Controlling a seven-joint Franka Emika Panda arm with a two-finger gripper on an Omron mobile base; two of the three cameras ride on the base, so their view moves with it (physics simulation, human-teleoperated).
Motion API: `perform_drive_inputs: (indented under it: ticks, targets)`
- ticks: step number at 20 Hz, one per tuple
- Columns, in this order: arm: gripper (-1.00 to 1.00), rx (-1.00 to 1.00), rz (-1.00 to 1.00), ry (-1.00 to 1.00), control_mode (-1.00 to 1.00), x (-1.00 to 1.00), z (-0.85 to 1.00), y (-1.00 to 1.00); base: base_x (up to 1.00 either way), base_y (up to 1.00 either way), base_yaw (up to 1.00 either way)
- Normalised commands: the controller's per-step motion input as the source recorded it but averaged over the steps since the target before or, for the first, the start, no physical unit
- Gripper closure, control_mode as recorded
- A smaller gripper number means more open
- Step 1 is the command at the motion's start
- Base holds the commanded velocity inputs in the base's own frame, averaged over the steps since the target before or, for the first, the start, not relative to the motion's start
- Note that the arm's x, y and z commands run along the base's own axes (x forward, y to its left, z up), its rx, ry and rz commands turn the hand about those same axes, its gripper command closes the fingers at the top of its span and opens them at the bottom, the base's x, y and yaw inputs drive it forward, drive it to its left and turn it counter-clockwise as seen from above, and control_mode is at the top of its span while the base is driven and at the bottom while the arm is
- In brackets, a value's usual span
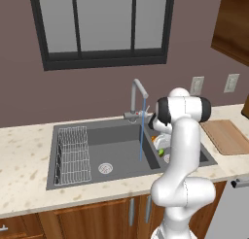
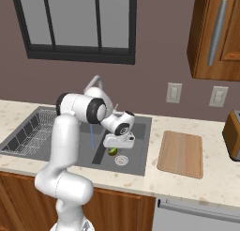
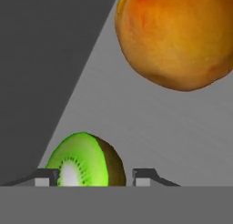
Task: Pick the kiwi, peach from the sink and place them on the cutting board to airdry. Then turn off the sink faucet.
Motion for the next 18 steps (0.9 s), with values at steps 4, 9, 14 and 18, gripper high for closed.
perform_drive_inputs:
  ticks: [4,9,14,18]
  targets:
    - [1.00,0.02,0.00,0.00,-1.00,-0.39,-0.11,0.00,0.00,0.00,0.00]
    - [1.00,0.02,0.00,0.00,-1.00,-0.28,0.00,0.00,0.00,0.00,0.00]
    - [1.00,0.00,0.00,0.00,-1.00,-0.12,0.12,0.00,0.00,0.00,0.00]
    - [1.00,0.00,0.00,0.00,-1.00,-0.11,0.30,-0.01,0.00,0.00,0.00]
